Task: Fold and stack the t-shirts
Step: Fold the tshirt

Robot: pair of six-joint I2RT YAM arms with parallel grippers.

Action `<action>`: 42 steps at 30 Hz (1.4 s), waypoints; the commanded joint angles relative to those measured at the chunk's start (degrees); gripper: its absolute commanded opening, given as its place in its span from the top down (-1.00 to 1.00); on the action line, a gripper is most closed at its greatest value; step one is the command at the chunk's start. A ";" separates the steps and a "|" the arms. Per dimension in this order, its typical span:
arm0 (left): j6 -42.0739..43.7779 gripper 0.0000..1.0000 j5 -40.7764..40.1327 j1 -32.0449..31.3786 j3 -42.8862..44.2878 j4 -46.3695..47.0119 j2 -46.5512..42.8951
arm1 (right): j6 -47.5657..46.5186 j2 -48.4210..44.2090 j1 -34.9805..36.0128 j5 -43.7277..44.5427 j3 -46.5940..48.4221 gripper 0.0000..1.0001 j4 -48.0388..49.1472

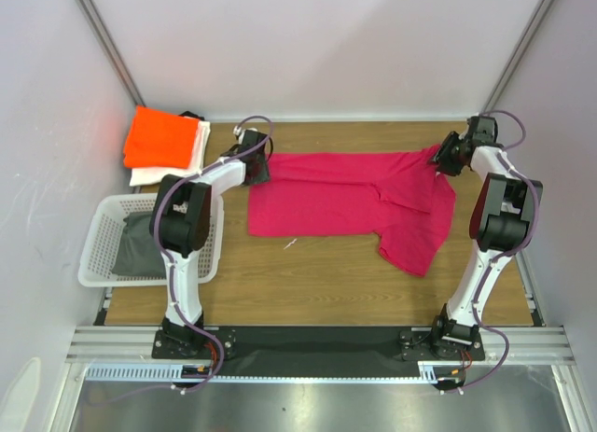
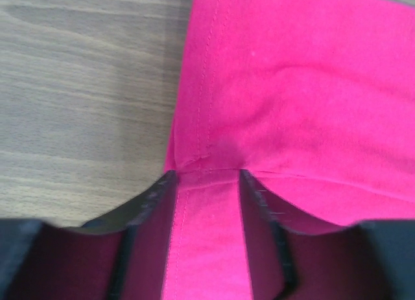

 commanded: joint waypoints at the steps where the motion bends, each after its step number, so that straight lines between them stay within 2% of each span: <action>1: -1.11 0.08 -0.79 0.62 -0.35 2.13 -0.21 | 0.08 -2.92 -0.12 1.28 -0.50 0.14 0.18; 6: -0.76 0.45 -0.88 0.70 -1.05 2.39 0.05 | 0.17 -3.36 -0.21 1.81 -1.55 0.14 0.01; 10: -0.06 0.82 -1.49 0.79 -1.58 2.48 -0.21 | 0.17 -3.71 -0.47 2.34 -2.08 0.15 0.01; 13: 0.90 0.99 -2.90 0.79 -2.02 2.65 -1.00 | 0.25 -3.80 -0.56 2.51 -2.43 0.15 -0.08; 22: 6.79 0.99 -6.94 0.79 -3.16 4.41 -4.16 | 0.17 -4.50 -0.56 3.48 -4.36 0.17 -0.26; 42: 8.64 0.99 -4.49 0.79 -4.74 4.85 -5.40 | -1.59 -5.82 0.40 1.72 -10.78 0.10 0.89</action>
